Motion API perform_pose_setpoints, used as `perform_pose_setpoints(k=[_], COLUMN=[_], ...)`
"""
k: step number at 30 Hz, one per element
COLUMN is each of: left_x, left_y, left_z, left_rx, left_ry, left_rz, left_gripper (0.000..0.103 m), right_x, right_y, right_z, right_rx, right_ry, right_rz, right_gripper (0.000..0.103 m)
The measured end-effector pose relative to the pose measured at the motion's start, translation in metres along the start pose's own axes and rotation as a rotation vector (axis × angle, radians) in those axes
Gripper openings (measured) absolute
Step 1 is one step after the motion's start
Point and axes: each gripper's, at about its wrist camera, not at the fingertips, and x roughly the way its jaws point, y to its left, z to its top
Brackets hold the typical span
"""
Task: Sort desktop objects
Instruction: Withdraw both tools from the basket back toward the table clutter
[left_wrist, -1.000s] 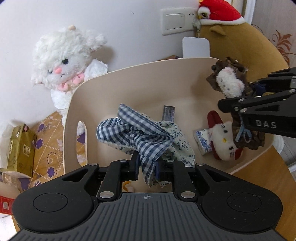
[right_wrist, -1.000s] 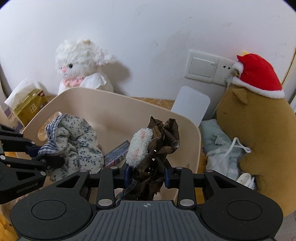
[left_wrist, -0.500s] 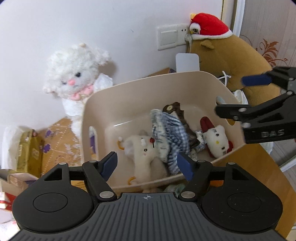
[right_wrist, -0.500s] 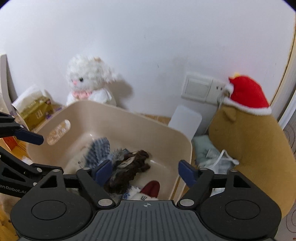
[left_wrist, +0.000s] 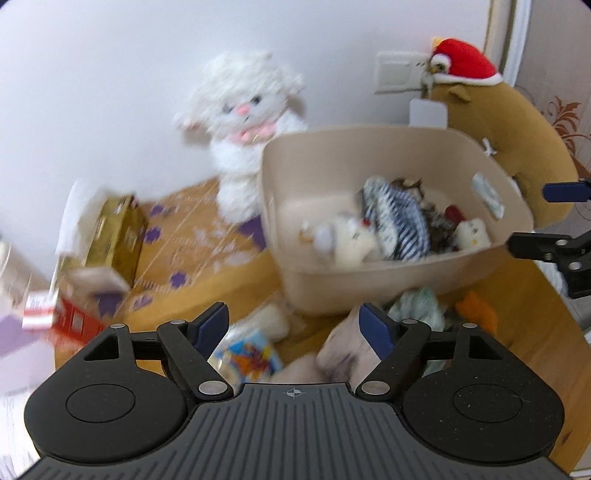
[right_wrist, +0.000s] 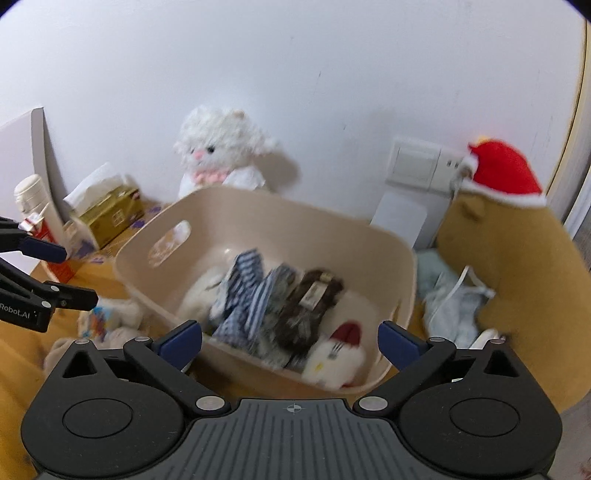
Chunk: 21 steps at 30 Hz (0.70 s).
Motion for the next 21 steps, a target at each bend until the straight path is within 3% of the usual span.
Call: perform_pose_setpoints(k=[10, 21], left_x=[0.005, 0.01], left_y=[0.029, 0.047], left_z=[-0.058, -0.086], left_rx=[-0.139, -0.196], left_ry=[0.1, 0.15], left_rz=[0.002, -0.031], left_gripper=[0.079, 0.079], right_x=[0.005, 0.009], right_y=[0.013, 0.057], right_z=[-0.041, -0.07], right_rx=[-0.006, 0.063], right_ry=[0.109, 0.161], right_rz=[0.035, 0.08], right_gripper=[0.103, 0.103])
